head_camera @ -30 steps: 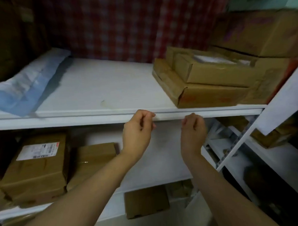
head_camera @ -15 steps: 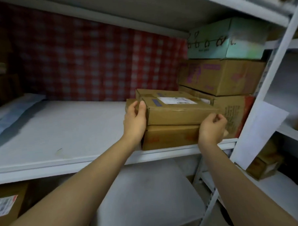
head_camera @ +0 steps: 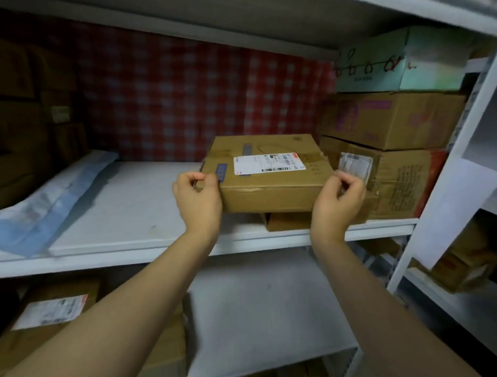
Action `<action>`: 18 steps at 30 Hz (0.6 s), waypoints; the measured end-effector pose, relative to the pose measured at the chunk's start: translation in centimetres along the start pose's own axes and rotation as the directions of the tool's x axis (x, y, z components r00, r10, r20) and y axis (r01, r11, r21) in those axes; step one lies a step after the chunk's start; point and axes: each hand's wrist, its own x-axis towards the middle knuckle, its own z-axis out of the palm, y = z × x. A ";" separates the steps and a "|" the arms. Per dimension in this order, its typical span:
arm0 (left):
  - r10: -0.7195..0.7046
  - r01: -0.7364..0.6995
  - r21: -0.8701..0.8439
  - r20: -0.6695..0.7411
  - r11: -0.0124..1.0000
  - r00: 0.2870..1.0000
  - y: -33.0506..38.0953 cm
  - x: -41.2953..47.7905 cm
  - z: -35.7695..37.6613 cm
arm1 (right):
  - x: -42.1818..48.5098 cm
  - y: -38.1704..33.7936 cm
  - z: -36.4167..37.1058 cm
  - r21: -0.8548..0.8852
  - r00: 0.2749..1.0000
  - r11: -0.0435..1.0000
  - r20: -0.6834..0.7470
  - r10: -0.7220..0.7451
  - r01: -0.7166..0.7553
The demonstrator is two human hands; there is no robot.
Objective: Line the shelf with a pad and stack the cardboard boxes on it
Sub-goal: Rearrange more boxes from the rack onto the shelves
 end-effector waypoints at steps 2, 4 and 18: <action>0.000 -0.003 -0.058 -0.045 0.998 0.999 -0.2 -0.7 -3.2 | -2.8 -0.6 0.1 0.032 1.000 0.999 0.022 -0.021 0.020; -0.003 -0.003 -0.109 -0.054 0.994 0.999 -0.6 -1.7 -6.4 | -5.7 -0.9 -0.1 0.043 0.999 0.999 0.049 -0.012 0.010; -0.292 0.303 -0.144 0.091 0.942 0.952 -8.8 -8.1 -20.8 | -20.1 5.8 -4.2 -0.252 0.604 0.695 0.355 0.713 -0.673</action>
